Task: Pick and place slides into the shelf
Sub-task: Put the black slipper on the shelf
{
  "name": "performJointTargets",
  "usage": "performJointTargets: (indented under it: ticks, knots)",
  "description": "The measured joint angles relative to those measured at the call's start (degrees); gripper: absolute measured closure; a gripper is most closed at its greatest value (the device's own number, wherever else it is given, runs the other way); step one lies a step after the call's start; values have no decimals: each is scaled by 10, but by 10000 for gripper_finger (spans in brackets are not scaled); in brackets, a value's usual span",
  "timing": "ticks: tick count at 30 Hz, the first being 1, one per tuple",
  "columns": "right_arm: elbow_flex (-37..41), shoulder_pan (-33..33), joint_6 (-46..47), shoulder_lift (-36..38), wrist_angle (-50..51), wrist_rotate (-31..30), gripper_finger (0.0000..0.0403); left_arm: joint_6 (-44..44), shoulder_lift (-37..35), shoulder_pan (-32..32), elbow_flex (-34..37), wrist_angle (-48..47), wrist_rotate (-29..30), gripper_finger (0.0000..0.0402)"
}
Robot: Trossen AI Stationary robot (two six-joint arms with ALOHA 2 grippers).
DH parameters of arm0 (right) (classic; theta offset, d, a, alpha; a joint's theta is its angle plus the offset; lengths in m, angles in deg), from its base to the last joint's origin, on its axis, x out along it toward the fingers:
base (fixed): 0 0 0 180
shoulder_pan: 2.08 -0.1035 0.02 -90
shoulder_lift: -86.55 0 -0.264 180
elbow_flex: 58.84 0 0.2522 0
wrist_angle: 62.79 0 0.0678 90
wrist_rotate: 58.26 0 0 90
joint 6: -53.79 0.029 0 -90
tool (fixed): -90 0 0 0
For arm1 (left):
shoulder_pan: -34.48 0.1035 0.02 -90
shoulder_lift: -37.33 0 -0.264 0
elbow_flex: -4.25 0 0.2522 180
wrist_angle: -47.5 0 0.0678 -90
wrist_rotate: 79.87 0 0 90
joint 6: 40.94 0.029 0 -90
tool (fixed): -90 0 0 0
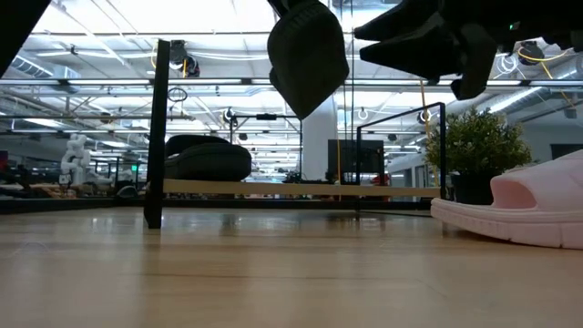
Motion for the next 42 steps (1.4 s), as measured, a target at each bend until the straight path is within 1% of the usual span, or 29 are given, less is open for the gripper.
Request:
performJointTargets:
  ticks: [4,8,18,23,26,29,33,38,42]
  knots:
    - [-6,0,-2,1,7,1,184,-1,0,5,0,0,-21,402]
    - [-11,0,-29,0,8,1,183,-2,0,7,0,3,-22,401]
    - [-17,3,-37,1,15,1,183,-1,0,9,0,15,-29,402]
    - [-21,3,-37,0,39,0,183,9,0,13,0,22,-30,402]
    - [-42,3,-38,0,69,-1,183,14,0,16,0,35,-45,402]
    - [-69,9,-39,-1,106,-1,183,16,0,16,0,37,-46,402]
    - [-87,18,-37,-27,115,-1,183,18,0,16,0,35,-44,402]
    - [-104,29,-34,-86,113,-5,183,18,1,14,0,31,-48,402]
    - [-119,29,-27,-119,112,-46,188,18,1,11,1,25,-49,401]
